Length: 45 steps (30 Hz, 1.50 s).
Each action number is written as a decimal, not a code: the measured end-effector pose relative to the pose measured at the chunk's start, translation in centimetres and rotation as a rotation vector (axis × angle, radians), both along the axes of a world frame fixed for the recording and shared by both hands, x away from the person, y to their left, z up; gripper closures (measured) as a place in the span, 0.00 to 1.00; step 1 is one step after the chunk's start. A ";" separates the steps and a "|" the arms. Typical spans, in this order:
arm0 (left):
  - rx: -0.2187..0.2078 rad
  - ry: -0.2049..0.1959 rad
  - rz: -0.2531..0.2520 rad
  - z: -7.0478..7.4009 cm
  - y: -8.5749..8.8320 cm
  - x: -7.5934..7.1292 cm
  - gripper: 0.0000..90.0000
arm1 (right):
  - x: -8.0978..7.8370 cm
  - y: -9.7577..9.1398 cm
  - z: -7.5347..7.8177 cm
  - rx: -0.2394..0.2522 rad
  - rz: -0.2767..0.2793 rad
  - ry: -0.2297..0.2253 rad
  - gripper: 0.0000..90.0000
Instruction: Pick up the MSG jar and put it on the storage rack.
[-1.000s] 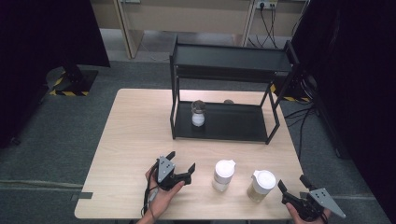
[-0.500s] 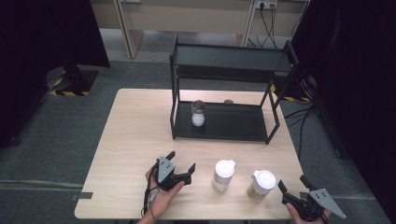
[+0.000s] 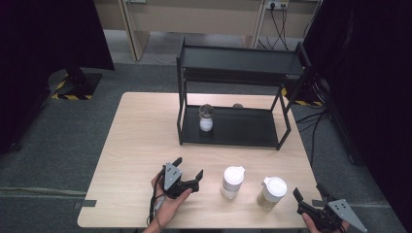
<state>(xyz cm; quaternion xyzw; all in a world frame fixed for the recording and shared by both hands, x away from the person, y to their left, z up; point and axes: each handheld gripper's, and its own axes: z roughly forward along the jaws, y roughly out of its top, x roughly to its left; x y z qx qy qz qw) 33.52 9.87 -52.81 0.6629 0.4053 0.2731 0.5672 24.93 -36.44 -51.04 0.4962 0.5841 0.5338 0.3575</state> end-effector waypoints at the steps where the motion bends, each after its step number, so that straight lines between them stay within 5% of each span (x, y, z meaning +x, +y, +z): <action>1: 0.000 0.001 0.000 0.0 0.0 0.0 0.08 | -0.5 -0.1 0.3 0.011 -0.009 -0.007 0.09; 14: -0.005 0.003 0.004 0.0 0.0 0.0 0.08 | -4.5 1.4 1.5 -0.013 0.022 -0.032 0.09; 22: -0.011 0.008 0.004 0.0 0.1 0.1 0.08 | -6.3 3.9 1.5 -0.020 0.104 -0.033 0.09; 45: -0.010 0.007 0.007 0.0 0.1 0.0 0.08 | -7.3 9.1 2.3 -0.056 0.226 -0.068 0.09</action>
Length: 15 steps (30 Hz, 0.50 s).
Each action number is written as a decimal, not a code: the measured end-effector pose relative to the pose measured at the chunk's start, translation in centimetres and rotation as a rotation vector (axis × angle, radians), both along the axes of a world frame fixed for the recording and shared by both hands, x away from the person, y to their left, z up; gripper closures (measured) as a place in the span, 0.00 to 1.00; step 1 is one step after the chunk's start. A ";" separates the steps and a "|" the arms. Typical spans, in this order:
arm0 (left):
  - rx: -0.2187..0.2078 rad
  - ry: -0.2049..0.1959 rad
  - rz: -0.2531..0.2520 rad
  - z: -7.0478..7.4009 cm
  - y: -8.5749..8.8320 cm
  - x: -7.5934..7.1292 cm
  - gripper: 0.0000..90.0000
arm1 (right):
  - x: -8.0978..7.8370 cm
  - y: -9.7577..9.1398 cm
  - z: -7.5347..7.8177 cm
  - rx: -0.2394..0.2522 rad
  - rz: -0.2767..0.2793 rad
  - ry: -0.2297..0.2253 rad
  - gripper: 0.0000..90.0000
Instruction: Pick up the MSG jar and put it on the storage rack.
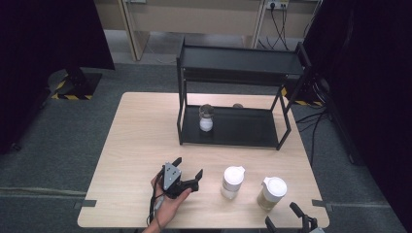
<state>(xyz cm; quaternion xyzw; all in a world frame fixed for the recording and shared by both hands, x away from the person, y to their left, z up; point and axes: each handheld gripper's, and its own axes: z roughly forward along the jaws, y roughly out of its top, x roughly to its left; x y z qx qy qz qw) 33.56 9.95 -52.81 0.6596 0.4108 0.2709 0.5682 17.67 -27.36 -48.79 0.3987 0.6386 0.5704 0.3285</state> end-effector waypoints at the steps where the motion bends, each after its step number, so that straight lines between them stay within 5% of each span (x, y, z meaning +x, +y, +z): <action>1: 0.001 0.000 0.000 0.0 0.0 0.0 0.08 | 0.0 0.0 0.0 0.000 0.000 0.000 0.09; 15: 0.005 -0.001 -0.003 0.0 0.0 0.0 0.08 | 1.3 2.8 0.0 -0.011 0.062 0.009 0.09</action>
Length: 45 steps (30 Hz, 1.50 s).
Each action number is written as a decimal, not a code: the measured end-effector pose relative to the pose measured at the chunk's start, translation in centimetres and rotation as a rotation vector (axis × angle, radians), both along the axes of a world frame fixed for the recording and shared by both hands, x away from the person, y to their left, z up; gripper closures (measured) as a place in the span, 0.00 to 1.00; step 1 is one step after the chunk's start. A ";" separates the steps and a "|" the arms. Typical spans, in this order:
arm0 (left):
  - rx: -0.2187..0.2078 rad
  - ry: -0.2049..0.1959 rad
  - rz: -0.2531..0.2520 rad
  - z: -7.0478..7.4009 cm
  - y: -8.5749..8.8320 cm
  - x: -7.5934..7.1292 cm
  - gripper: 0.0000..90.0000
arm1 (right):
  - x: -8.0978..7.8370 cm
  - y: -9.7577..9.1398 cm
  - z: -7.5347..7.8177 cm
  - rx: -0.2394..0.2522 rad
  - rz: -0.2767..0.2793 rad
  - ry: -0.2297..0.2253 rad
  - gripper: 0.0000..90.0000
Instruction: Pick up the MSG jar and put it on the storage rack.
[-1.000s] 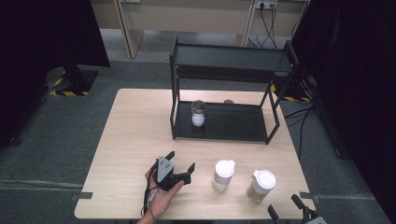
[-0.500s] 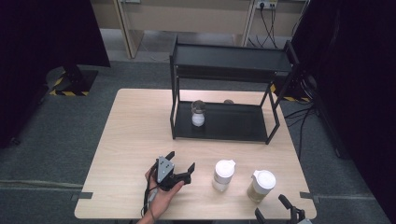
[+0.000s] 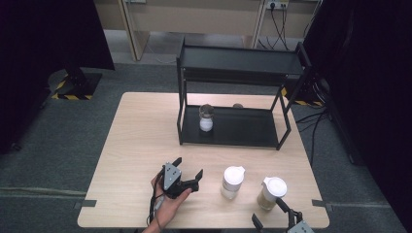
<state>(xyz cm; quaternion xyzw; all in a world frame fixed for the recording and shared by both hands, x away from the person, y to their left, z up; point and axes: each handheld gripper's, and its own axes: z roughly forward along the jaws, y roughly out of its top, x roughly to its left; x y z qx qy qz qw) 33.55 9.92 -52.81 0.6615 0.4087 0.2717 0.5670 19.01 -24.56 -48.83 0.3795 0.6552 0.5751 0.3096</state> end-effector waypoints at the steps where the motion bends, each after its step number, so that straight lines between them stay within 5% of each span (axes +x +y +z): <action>1: 0.000 0.000 0.000 0.0 0.0 0.0 0.08 | 0.1 0.1 0.0 -0.004 0.002 0.001 0.09; 25: -0.008 0.005 0.000 0.0 0.1 0.1 0.08 | 2.3 4.5 0.2 -0.054 0.059 0.010 0.09; 45: -0.010 0.006 0.000 0.0 0.1 0.1 0.09 | 4.6 7.0 -1.2 -0.081 0.007 0.066 0.10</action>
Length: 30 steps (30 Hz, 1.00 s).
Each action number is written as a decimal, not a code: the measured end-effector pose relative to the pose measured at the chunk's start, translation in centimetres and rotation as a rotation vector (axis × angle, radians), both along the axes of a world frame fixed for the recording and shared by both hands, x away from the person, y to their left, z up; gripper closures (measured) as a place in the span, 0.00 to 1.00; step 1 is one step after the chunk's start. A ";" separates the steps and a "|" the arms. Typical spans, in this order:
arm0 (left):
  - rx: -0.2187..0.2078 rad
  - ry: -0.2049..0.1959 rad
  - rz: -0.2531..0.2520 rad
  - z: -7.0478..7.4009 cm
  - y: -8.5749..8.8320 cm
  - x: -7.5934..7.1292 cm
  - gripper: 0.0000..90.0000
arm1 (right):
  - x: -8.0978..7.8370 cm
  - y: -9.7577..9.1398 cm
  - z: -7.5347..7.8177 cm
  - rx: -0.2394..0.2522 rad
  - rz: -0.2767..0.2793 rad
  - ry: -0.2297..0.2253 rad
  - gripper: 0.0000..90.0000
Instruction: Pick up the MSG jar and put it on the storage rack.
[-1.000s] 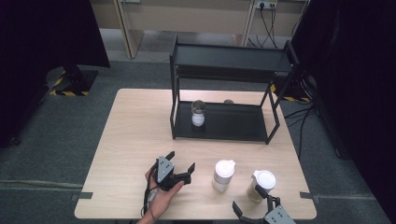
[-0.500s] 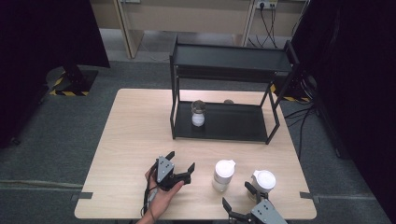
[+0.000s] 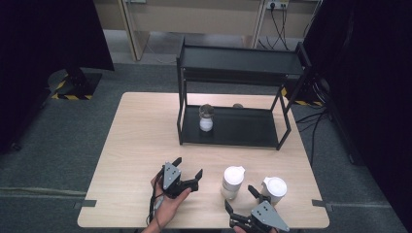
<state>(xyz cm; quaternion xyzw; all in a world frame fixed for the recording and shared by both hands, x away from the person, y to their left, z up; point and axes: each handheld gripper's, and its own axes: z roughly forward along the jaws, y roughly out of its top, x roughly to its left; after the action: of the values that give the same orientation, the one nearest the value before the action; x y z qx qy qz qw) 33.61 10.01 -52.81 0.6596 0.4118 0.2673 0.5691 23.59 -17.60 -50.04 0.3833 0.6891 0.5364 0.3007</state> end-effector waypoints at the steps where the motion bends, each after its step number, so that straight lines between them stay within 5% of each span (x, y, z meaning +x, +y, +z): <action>1: 0.001 -0.001 0.000 0.0 0.0 0.0 0.09 | 0.1 0.0 0.0 -0.002 -0.009 0.001 0.10; 30: -0.001 0.003 0.000 0.0 0.0 0.0 0.09 | 3.4 2.2 -0.7 -0.071 -0.063 0.014 0.18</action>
<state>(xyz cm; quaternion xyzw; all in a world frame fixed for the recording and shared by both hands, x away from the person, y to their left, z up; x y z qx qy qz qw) 33.65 10.01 -52.81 0.6598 0.4126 0.2664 0.5688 26.97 -15.36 -50.78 0.3976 0.6974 0.4993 0.3259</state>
